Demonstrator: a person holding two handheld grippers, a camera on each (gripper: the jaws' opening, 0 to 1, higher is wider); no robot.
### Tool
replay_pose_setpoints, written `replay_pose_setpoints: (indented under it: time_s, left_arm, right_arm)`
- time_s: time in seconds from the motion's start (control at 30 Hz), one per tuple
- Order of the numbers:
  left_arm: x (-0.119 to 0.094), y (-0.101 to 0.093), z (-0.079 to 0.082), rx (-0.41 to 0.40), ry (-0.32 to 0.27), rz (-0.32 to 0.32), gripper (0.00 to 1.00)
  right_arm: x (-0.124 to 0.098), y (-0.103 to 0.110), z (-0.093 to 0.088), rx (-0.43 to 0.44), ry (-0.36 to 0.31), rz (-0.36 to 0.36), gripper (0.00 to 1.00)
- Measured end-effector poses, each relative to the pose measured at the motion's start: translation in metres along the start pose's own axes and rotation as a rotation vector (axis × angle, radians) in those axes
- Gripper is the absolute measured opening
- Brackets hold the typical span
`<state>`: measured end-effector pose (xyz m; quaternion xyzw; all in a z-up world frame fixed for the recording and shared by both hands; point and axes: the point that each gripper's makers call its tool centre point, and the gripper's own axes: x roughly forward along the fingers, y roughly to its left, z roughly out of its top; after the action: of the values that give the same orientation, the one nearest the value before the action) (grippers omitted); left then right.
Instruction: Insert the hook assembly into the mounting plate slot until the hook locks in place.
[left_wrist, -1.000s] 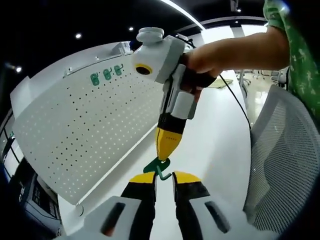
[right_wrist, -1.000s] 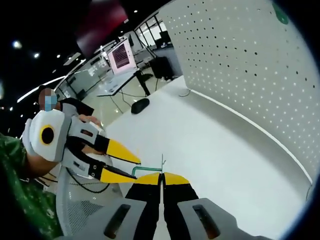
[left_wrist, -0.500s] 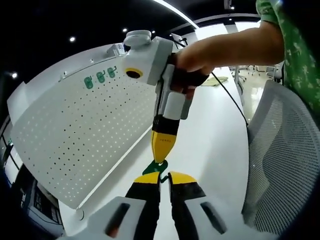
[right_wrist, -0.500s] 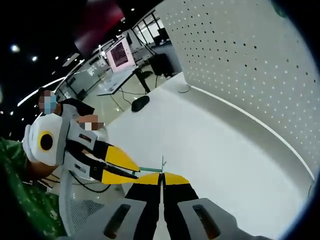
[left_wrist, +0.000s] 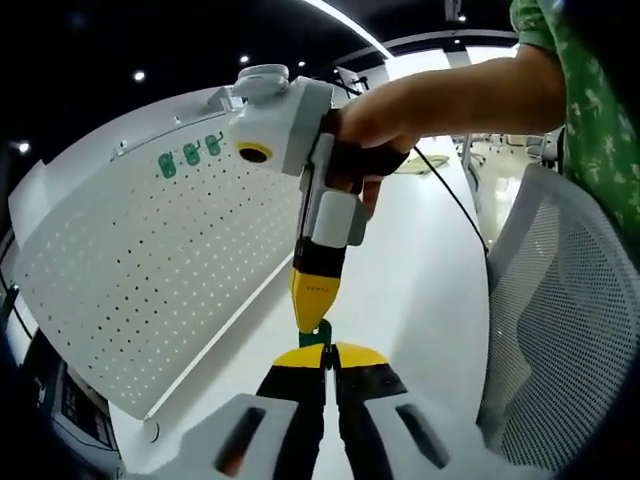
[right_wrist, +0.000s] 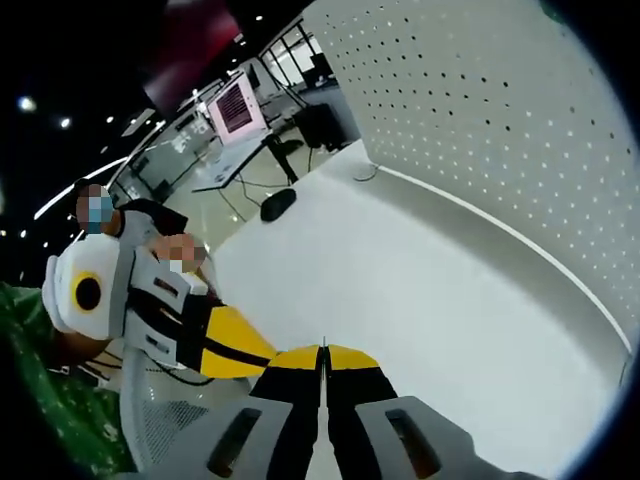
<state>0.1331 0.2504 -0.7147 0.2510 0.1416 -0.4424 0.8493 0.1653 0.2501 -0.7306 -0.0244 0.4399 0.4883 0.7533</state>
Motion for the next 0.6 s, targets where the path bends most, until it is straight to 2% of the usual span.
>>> replay_pose_setpoints:
  time_s: [0.2, 0.27, 0.47, 0.6]
  left_arm:
    - [0.000, 0.003, 0.001, -0.045, -0.009, 0.008, 0.02]
    - [0.000, 0.002, 0.001, -0.065, -0.012, 0.003, 0.02]
    - [0.001, 0.003, 0.001, -0.084, -0.008, 0.007, 0.01]
    - [0.001, 0.006, 0.000, -0.127, -0.012, 0.020, 0.01]
  right_arm:
    - [0.000, -0.001, 0.002, 0.009, -0.018, -0.001, 0.00]
    - [0.000, 0.000, 0.005, 0.010, -0.043, 0.007, 0.00]
    - [-0.001, -0.001, 0.008, 0.004, -0.059, 0.004, 0.00]
    - [-0.004, -0.002, 0.015, -0.016, -0.099, -0.005, 0.02]
